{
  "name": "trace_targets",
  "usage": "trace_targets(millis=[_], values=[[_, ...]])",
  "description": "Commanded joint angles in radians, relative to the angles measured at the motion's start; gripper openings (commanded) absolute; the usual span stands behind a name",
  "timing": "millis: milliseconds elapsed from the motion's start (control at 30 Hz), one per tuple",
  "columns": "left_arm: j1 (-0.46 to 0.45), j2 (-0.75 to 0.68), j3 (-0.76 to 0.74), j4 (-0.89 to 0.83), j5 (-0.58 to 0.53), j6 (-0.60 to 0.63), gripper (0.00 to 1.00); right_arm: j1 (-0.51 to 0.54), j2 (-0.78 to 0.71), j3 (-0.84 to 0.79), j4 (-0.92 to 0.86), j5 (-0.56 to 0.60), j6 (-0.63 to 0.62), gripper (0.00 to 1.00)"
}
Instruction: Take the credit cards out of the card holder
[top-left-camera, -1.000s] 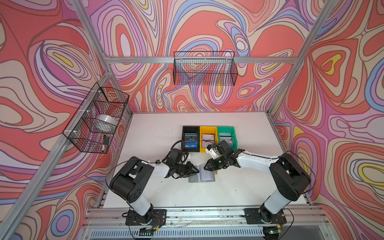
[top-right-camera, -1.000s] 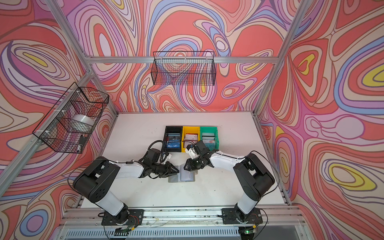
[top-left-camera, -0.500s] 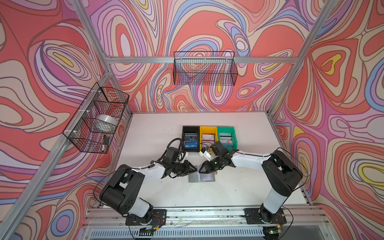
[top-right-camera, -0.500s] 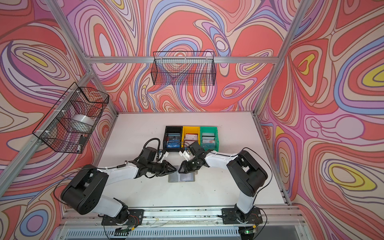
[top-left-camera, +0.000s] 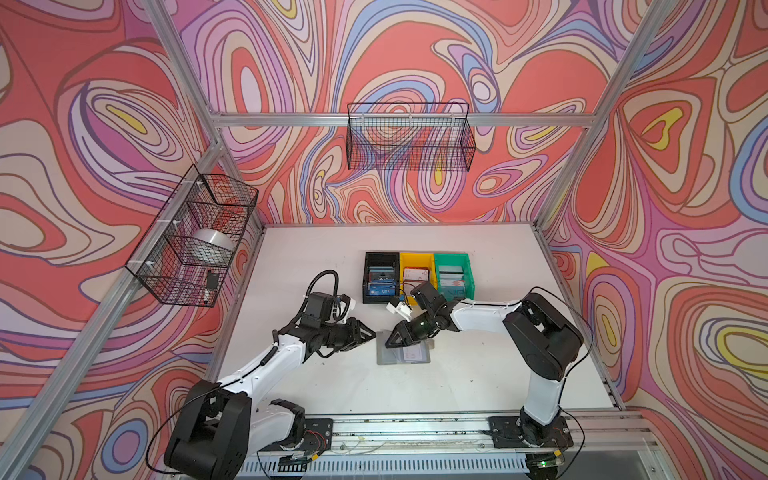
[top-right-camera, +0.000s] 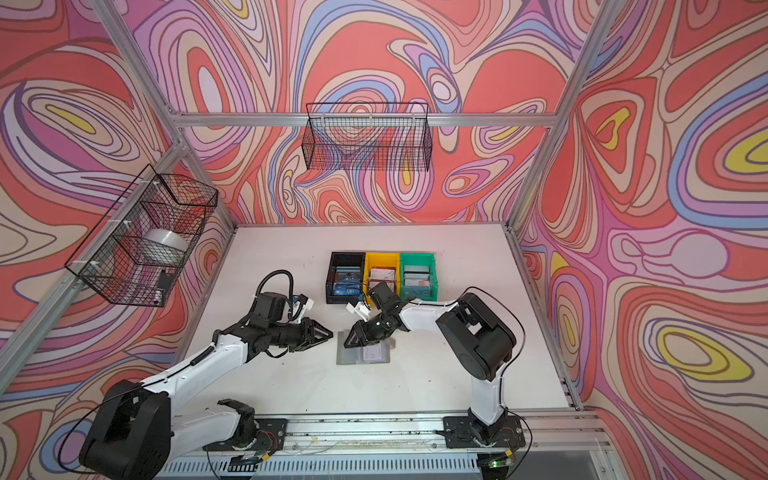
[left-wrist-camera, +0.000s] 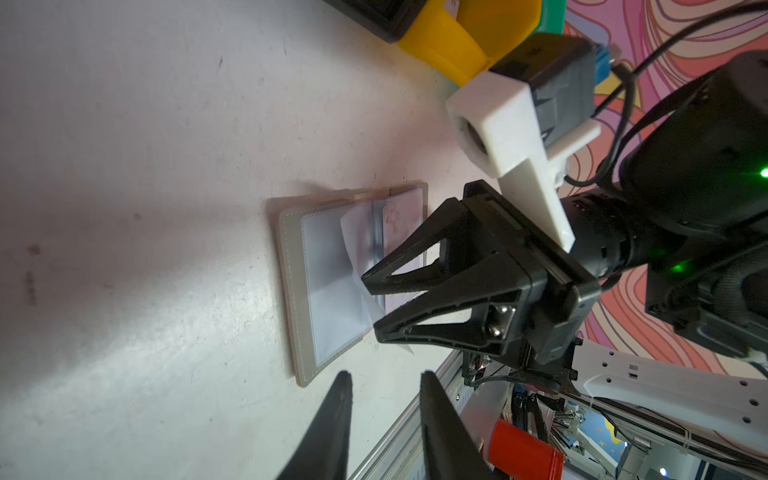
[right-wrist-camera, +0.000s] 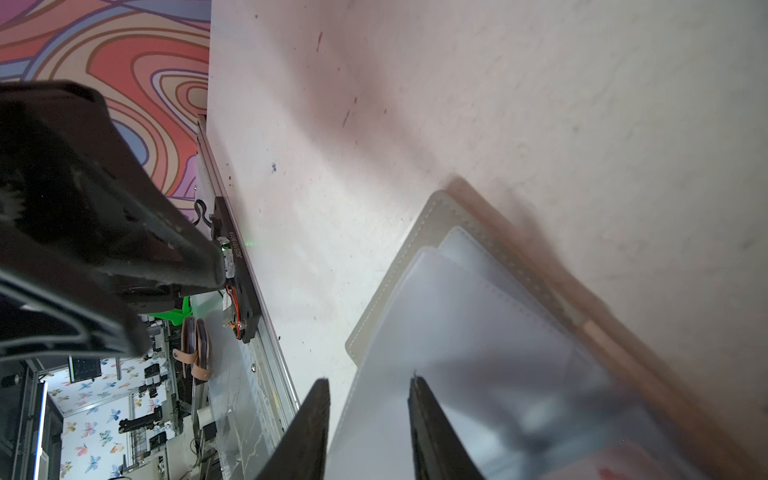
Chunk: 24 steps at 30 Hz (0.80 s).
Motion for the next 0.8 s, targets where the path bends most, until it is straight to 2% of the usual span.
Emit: trace_targets(millis=[0, 267, 400, 500, 600, 767], values=[[0.006, 0.005, -0.009, 0.022, 0.023, -0.012, 0.32, 0.006, -0.001, 0.007, 0.008, -0.016, -0.003, 0.37], [0.005, 0.033, 0.025, 0.067, 0.056, -0.046, 0.32, 0.005, -0.187, -0.017, -0.146, 0.102, -0.079, 0.4], [0.004, 0.043, 0.04, 0.075, 0.059, -0.05, 0.32, -0.004, -0.227, -0.019, -0.202, 0.119, -0.106, 0.41], [0.003, 0.056, 0.04, 0.104, 0.074, -0.064, 0.33, -0.021, -0.236, -0.022, -0.206, 0.162, -0.08, 0.41], [-0.032, 0.09, 0.047, 0.163, 0.077, -0.097, 0.33, -0.065, -0.225, -0.032, -0.217, 0.235, -0.044, 0.39], [-0.136, 0.202, 0.077, 0.27, 0.062, -0.145, 0.34, -0.109, -0.187, -0.085, -0.194, 0.235, -0.023, 0.35]])
